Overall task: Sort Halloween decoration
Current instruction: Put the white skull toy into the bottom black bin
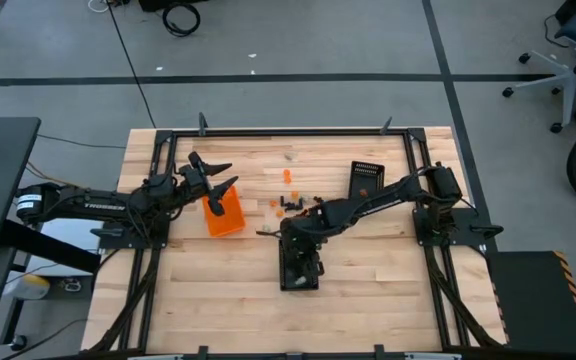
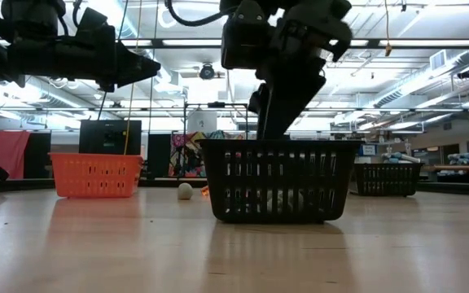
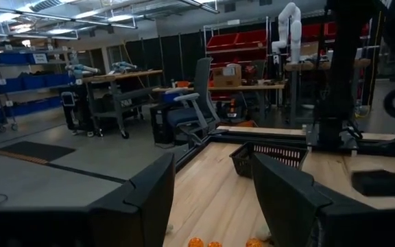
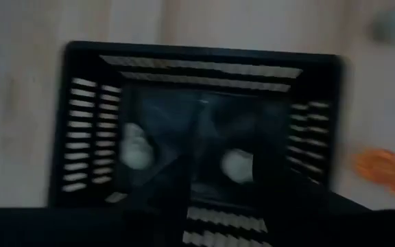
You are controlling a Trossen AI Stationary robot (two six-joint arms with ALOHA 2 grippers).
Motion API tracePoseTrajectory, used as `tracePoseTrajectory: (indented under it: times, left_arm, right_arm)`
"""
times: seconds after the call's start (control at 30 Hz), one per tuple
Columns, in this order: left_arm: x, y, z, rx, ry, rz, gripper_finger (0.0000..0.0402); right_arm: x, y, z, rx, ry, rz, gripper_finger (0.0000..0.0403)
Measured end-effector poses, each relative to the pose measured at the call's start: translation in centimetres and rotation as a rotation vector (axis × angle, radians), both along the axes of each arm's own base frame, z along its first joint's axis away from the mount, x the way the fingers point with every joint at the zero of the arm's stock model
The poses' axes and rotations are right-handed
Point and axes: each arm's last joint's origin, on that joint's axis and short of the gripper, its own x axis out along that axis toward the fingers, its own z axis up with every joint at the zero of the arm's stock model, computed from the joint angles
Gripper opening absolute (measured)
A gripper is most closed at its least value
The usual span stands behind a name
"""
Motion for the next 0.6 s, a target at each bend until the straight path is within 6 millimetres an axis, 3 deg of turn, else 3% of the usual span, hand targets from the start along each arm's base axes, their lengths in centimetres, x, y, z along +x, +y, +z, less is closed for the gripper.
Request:
tracePoseTrajectory:
  times: [0.2, 0.4, 0.6]
  left_arm:
    - [0.0, 0.0, -0.1, -0.054, -0.01, -0.008, 0.0203]
    - [0.1, 0.0, -0.3, -0.081, -0.003, -0.013, 0.0203]
    - [0.2, -0.3, -0.5, -0.107, 0.013, -0.126, 0.0203]
  right_arm:
    - [-0.7, -0.9, 2.9, -0.132, -0.076, -0.04, 0.016]
    - [-3.2, -1.8, 5.6, -0.218, -0.206, -0.109, 0.016]
    - [-5.9, -3.6, 4.3, -0.204, -0.344, -0.187, 0.016]
